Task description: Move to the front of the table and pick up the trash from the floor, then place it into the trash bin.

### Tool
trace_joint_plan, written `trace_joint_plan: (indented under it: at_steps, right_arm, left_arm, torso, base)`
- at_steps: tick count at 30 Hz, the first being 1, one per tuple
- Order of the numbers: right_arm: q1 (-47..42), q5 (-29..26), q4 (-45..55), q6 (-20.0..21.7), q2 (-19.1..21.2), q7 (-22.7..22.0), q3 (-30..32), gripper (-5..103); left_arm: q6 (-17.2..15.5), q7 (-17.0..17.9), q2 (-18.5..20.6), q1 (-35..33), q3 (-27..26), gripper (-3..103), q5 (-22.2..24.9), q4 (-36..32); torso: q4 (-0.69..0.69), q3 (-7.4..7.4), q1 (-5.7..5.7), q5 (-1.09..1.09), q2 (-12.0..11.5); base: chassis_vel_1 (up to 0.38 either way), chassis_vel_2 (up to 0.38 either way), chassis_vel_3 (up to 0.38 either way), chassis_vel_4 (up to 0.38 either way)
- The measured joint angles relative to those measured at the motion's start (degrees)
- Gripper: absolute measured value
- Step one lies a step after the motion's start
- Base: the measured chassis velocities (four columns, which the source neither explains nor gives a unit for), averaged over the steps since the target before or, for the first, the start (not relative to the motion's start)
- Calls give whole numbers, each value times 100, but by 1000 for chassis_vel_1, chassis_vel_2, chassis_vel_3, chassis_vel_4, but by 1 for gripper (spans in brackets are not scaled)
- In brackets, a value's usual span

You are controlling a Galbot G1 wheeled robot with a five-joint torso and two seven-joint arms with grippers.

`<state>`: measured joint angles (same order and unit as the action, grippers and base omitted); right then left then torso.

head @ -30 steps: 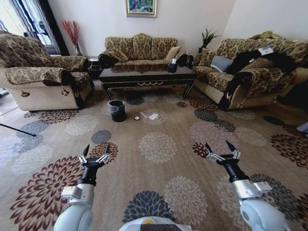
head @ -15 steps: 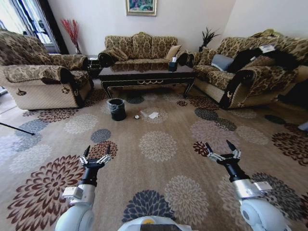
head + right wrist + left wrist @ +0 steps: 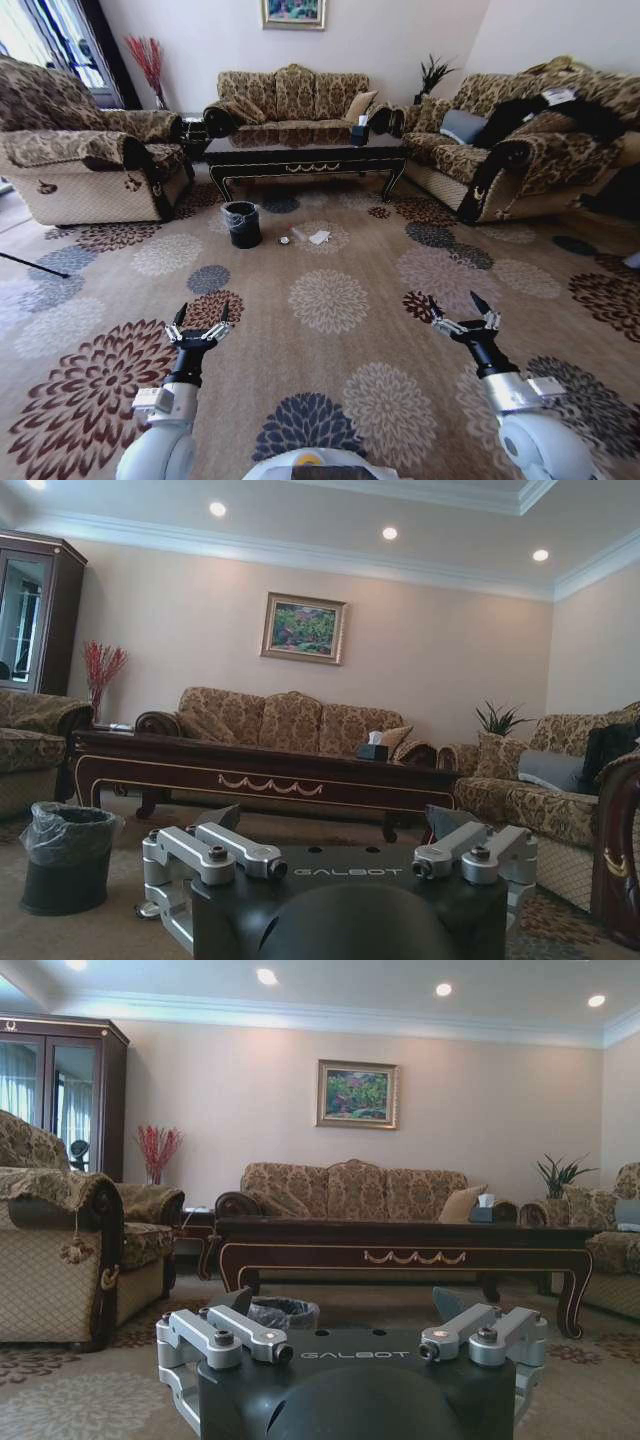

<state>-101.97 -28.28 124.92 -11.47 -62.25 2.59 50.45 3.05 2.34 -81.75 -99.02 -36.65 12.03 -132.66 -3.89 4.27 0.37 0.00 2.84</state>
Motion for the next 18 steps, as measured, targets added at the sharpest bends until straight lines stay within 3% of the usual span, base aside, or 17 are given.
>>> trace_joint_plan:
  at_steps: [9,18]
  right_arm:
    - [120,-27,-28,-8,-24,26,-50,100]
    - [171,-73,-98,-30,-21,237,-90,100]
  left_arm:
    - [78,0,7,59,2,100,96,26]
    - [187,-19,-26,82,-42,100,95,84]
  torso:
    - [0,-168,-2,0,-170]
    - [0,-184,-2,0,-184]
  base:
    - [0,0,0,0]
    - [0,0,0,0]
